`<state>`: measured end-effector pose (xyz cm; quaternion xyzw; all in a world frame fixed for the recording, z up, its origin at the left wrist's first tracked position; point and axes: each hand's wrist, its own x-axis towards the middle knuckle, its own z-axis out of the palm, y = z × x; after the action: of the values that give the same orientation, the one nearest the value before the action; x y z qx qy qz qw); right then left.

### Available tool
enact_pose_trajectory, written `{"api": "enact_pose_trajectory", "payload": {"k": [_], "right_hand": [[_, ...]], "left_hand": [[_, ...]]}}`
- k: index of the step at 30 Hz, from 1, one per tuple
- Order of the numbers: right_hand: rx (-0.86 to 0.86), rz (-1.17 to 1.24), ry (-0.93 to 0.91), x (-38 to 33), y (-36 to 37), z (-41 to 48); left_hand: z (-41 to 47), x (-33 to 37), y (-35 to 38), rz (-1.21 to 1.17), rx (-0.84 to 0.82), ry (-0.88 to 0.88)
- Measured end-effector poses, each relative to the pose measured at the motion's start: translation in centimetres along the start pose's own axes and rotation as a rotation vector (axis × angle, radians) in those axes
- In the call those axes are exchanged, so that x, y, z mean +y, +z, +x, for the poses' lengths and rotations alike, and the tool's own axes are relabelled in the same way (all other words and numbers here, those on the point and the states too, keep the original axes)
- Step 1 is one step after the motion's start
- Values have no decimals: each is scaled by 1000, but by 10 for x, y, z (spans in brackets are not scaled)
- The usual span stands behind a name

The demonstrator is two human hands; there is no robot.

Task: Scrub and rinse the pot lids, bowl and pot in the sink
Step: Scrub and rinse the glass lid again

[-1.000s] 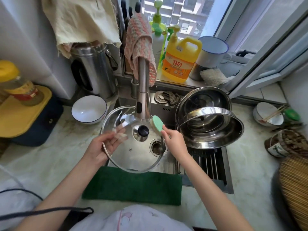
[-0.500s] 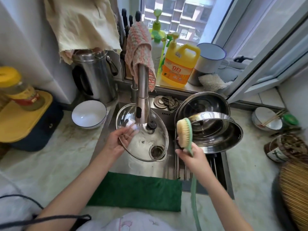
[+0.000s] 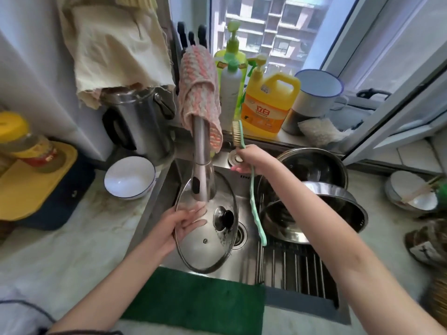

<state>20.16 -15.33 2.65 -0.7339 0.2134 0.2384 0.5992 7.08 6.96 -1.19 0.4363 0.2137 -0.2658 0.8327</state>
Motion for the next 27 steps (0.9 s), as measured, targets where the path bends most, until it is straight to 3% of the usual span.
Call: {"api": "enact_pose_trajectory", "payload": {"k": [6,13,19,24,27], "right_hand": [[66,-107,-58,-3,18,55],[123,-263,-115,-2,44,53],[-30,-123,-16,14,42,11],[-104,-415,7,64,50,-61],[138,-874,-113,109,54,-115]], "left_hand": [[-16,13,-10,-78,59,39],[-26,8,-35,-187,151,24],[-39,17,-34,-173,246,2],[-43,21,-21,-281,329,-41],[-53,16,-16,-295,345,-28]]}}
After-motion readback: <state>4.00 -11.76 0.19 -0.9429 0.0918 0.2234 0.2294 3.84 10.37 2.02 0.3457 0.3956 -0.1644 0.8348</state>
